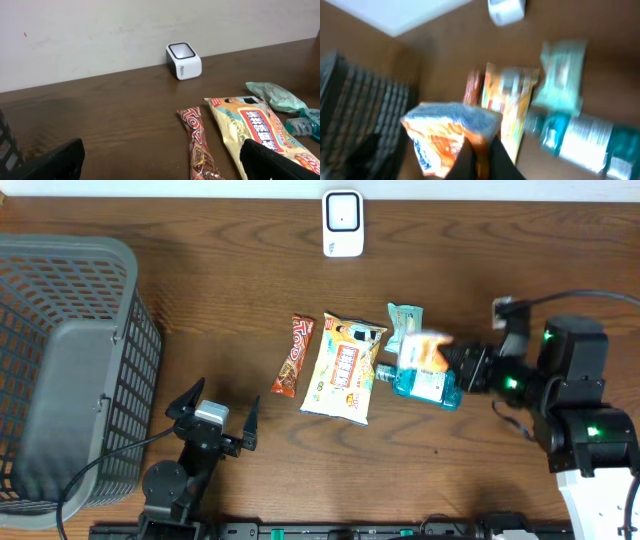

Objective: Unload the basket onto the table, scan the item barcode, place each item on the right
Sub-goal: 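Carry the orange packet up to the white scanner with the right gripper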

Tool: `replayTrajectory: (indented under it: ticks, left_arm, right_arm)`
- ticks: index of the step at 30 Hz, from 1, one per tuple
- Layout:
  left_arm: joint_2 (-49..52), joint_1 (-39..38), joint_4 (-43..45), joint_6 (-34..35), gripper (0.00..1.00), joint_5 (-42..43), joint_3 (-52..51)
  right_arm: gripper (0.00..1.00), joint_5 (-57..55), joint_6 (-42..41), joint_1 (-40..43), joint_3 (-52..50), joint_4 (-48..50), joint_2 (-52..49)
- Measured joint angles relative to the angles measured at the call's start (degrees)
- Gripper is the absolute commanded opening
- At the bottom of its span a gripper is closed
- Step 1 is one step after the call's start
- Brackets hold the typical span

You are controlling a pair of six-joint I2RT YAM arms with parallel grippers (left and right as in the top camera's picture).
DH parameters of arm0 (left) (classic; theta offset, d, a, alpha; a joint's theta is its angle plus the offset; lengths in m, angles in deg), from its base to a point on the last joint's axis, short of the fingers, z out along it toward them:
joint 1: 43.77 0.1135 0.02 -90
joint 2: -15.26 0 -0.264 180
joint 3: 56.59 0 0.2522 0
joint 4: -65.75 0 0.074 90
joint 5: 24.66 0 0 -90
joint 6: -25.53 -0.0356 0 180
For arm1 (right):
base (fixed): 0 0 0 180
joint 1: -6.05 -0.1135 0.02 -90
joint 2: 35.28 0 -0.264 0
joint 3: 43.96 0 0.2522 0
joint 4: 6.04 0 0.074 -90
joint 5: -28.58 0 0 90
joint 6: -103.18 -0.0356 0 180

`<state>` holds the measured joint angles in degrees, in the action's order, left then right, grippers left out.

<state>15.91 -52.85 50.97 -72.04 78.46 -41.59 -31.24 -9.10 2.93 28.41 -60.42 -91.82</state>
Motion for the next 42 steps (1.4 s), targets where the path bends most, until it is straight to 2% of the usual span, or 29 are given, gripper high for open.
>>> replayTrajectory:
  ticks: [5, 9, 14, 20, 23, 25, 28, 32, 42]
  left_arm:
    - [0.0, 0.0, -0.1, 0.0, 0.99, 0.0, 0.0]
    - [0.0, 0.0, -0.1, 0.0, 0.99, 0.0, 0.1]
    - [0.0, 0.0, -0.1, 0.0, 0.99, 0.0, 0.1]
    - [0.0, 0.0, -0.2, 0.0, 0.99, 0.0, 0.1]
    - [0.0, 0.0, -0.2, 0.0, 0.99, 0.0, 0.1]
    - [0.0, 0.0, -0.2, 0.0, 0.99, 0.0, 0.1]
    - [0.0, 0.0, -0.2, 0.0, 1.00, 0.0, 0.1]
    - [0.0, 0.0, -0.2, 0.0, 0.99, 0.0, 0.1]
    - [0.0, 0.0, -0.2, 0.0, 0.99, 0.0, 0.1]
  right_arm:
    - [0.01, -5.5, 3.5, -3.8, 0.1, 18.1, -3.1]
    - [0.01, -8.7, 6.0, -8.0, 0.2, 31.4, -9.4]
    - [0.01, -12.3, 10.1, -12.2, 0.1, 48.7, -21.9]
    - [0.01, -13.8, 18.3, -14.7, -0.1, 76.4, -38.2]
    - [0.01, -14.0, 20.0, -14.9, -0.1, 90.7, -45.3]
    - [0.01, -14.5, 19.9, -14.8, 0.2, 96.9, -49.4]
    - [0.01, -15.2, 19.4, -14.7, 2.9, 100.0, -55.8]
    - [0.01, -15.7, 18.8, -14.6, 11.9, 99.7, -65.4]
    - [0.01, -16.3, 18.0, -13.4, 39.6, 87.5, -84.0]
